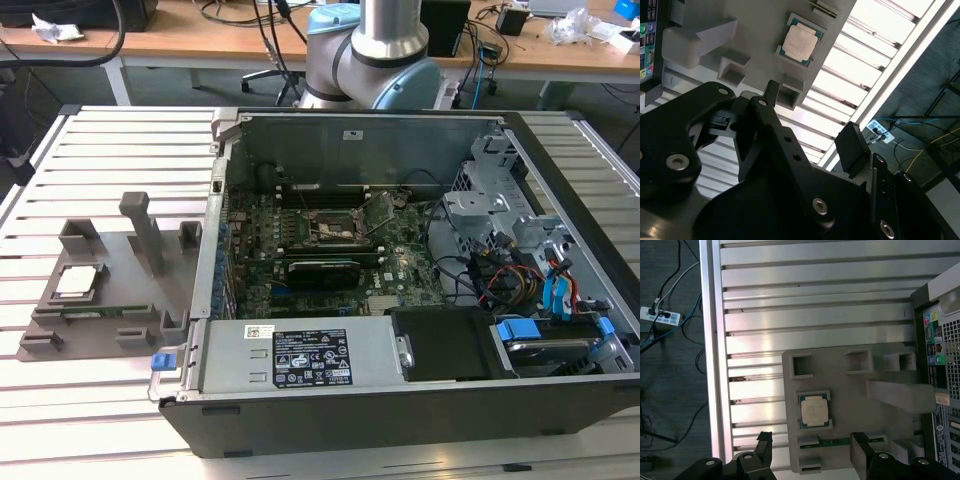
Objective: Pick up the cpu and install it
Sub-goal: 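Pick up the cpu and move it towards the insertion slot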
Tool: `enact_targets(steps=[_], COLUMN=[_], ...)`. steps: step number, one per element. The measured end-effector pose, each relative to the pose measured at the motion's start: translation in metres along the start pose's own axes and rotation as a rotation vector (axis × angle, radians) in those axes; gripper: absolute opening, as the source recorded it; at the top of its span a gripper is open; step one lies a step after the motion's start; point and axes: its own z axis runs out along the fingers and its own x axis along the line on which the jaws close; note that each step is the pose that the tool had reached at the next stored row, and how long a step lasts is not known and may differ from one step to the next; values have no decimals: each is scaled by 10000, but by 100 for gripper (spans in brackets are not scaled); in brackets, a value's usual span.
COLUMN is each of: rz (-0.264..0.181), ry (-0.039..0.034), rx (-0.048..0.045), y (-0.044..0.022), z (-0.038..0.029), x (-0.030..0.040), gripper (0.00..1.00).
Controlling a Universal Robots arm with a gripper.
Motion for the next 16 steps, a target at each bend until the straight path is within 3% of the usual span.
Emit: enact_targets(steps=[16], rz=[0], ry=[0], rx=[0], y=[-3], z=[87], x=[2], gripper=[72])
